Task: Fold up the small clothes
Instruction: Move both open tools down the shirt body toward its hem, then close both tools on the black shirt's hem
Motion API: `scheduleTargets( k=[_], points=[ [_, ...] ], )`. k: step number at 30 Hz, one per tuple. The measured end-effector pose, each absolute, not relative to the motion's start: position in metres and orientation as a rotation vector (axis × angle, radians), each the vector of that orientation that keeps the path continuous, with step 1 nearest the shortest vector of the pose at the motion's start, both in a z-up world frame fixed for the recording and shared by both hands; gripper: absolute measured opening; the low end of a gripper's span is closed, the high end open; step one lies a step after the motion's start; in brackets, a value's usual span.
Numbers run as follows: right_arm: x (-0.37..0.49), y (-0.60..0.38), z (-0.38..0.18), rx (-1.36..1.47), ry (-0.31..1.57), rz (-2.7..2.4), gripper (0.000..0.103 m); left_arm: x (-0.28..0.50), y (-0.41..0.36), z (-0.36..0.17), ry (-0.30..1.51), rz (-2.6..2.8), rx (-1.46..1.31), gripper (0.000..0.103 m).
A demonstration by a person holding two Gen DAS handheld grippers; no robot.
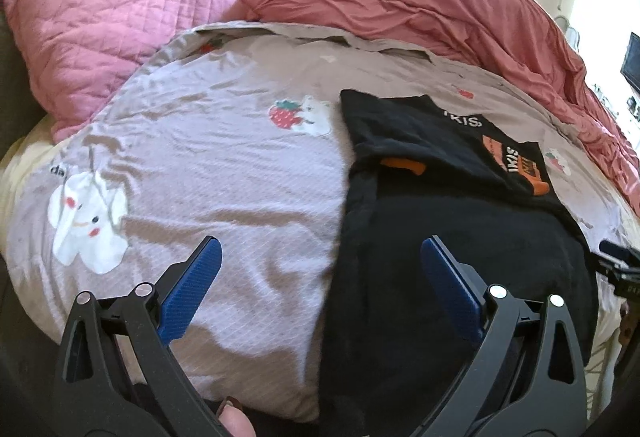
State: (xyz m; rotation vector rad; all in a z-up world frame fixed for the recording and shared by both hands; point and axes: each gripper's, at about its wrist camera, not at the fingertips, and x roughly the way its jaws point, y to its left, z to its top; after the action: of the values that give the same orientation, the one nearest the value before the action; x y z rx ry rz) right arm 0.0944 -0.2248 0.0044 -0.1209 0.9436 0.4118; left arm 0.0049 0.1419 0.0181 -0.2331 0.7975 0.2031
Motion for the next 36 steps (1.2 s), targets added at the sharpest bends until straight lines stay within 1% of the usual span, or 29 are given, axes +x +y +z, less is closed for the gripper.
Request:
scheduleTargets(
  k=[13, 21, 23, 24, 25, 27, 28, 30, 32, 33, 34, 35, 36],
  points=[
    [0.078, -0.269, -0.005, -0.162, 0.995, 0.338, 0.094, -0.006, 0.126, -0.004, 0.894, 0.119, -0.231, 0.093],
    [0.068, -0.302, -0.007, -0.140, 1.029, 0.324, 0.093, -0.005, 0.121, -0.021, 0.954, 0.075, -0.256, 0.093],
    [0.065, -0.302, -0.008, -0.132, 1.044, 0.343, 0.087, -0.004, 0.121, -0.026, 0.976, 0.070, -0.264, 0.092],
    [0.063, -0.302, -0.010, -0.132, 1.053, 0.356, 0.078, -0.004, 0.122, -0.028, 0.985, 0.072, -0.268, 0.090],
    [0.062, -0.301, -0.011, -0.133, 1.060, 0.365, 0.070, -0.004, 0.122, -0.029, 0.987, 0.075, -0.270, 0.088],
    [0.060, -0.299, -0.015, -0.132, 1.076, 0.385, 0.067, -0.005, 0.123, -0.030, 0.987, 0.075, -0.276, 0.083],
    [0.059, -0.298, -0.017, -0.130, 1.085, 0.389, 0.062, -0.006, 0.123, -0.029, 0.986, 0.074, -0.280, 0.078],
    [0.060, -0.295, -0.020, -0.125, 1.098, 0.398, 0.055, -0.006, 0.124, -0.030, 0.985, 0.077, -0.285, 0.066],
    [0.059, -0.292, -0.023, -0.119, 1.114, 0.414, 0.054, -0.006, 0.125, -0.031, 0.989, 0.078, -0.290, 0.042],
    [0.059, -0.290, -0.026, -0.121, 1.121, 0.421, 0.052, -0.006, 0.125, -0.031, 0.991, 0.078, -0.291, 0.035],
    [0.059, -0.288, -0.029, -0.127, 1.126, 0.420, 0.051, -0.006, 0.126, -0.032, 0.992, 0.068, -0.299, 0.023],
    [0.059, -0.287, -0.032, -0.137, 1.128, 0.414, 0.049, -0.005, 0.125, -0.033, 0.992, 0.060, -0.304, 0.019],
    [0.059, -0.286, -0.033, -0.141, 1.125, 0.412, 0.042, -0.005, 0.126, -0.033, 0.990, 0.061, -0.302, 0.017]
  ],
)
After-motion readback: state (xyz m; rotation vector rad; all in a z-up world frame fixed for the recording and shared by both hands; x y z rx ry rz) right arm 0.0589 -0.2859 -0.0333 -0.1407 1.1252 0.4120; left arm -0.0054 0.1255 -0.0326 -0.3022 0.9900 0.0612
